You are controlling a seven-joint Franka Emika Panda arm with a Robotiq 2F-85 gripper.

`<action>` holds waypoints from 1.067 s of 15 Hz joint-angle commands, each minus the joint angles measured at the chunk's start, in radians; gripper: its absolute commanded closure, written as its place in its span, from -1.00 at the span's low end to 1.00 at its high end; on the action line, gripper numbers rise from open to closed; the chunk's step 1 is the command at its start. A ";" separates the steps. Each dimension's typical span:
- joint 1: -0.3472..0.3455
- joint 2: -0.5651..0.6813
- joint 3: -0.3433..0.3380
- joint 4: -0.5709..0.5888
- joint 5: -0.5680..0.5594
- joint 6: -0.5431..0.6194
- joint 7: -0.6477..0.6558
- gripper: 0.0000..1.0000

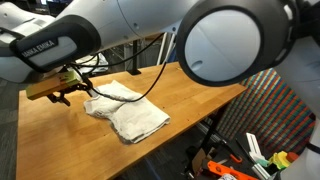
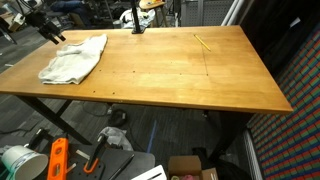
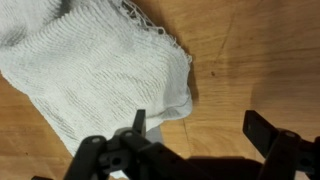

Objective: Fold the cloth in half

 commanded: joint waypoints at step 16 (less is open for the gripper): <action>-0.052 0.108 -0.017 0.162 0.042 -0.098 -0.028 0.81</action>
